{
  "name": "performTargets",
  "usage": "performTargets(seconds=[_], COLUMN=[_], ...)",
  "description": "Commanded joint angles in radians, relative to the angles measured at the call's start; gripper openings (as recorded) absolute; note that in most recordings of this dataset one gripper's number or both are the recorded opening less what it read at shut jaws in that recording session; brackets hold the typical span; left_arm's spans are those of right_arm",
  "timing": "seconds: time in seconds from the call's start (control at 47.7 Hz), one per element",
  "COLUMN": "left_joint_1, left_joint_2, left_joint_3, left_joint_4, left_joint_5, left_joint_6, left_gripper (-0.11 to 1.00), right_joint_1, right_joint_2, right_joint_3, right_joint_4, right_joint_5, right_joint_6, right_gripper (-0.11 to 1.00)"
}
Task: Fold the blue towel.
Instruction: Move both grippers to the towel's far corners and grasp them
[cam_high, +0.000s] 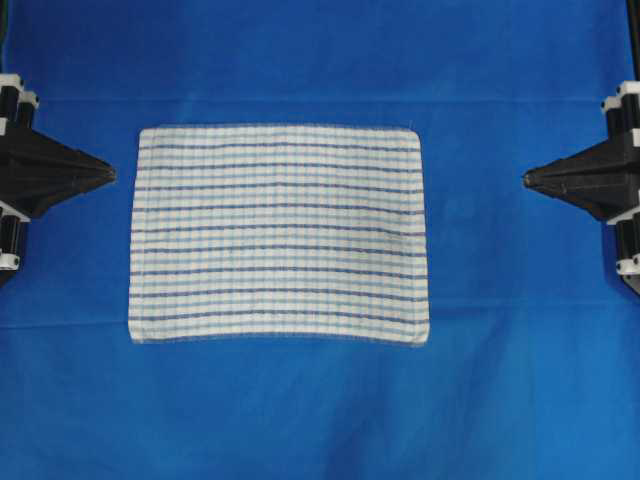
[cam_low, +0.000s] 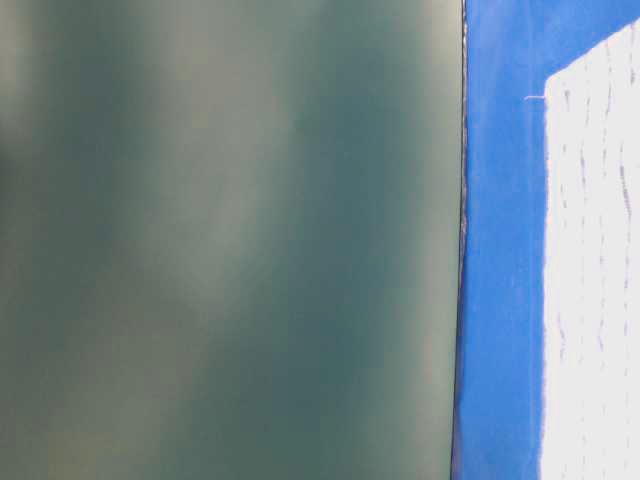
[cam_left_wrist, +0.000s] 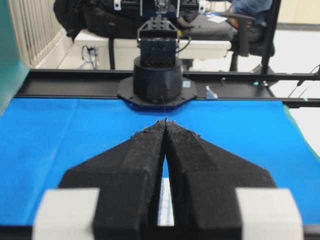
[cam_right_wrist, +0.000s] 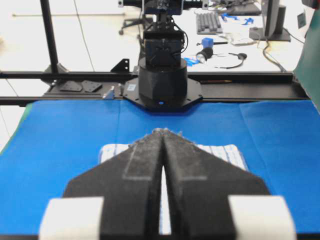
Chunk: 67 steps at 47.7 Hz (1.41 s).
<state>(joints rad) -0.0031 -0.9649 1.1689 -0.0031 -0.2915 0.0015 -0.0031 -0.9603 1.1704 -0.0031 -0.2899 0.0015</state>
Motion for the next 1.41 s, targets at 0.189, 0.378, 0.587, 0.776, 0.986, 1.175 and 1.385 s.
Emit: performTargets(seconds=[0.189, 0.378, 0.587, 0.776, 0.986, 1.175, 1.385], left_joint_1=[0.040, 0.140, 0.250, 0.380, 0.469, 0.509, 0.543], left_joint_2=[0.020, 0.069, 0.167, 0.241, 0.334, 0.491, 0.680], left_joint_3=[-0.009, -0.003, 0.002, 0.003, 0.018, 0.041, 0.029], left_joint_4=[-0.029, -0.029, -0.029, -0.029, -0.026, -0.026, -0.026], left_joint_5=[0.081, 0.170, 0.221, 0.337, 0.390, 0.291, 0.198], left_joint_6=[-0.023, -0.037, -0.072, -0.086, -0.075, -0.077, -0.077], left_gripper=[-0.01, -0.01, 0.02, 0.50, 0.91, 0.89, 0.89], right_joint_1=[-0.029, -0.127, -0.230, -0.307, -0.354, -0.373, -0.383], right_joint_2=[0.032, 0.123, 0.285, 0.448, 0.629, 0.787, 0.914], right_joint_3=[-0.034, -0.051, -0.083, -0.126, -0.190, -0.232, -0.276], right_joint_4=[0.006, 0.008, 0.008, 0.008, 0.005, 0.003, 0.002], right_joint_5=[0.025, 0.043, 0.071, 0.104, 0.160, 0.160, 0.158], right_joint_6=[0.025, 0.058, 0.081, 0.084, 0.078, 0.077, 0.074], right_gripper=[0.00, 0.00, 0.01, 0.50, 0.53, 0.54, 0.54])
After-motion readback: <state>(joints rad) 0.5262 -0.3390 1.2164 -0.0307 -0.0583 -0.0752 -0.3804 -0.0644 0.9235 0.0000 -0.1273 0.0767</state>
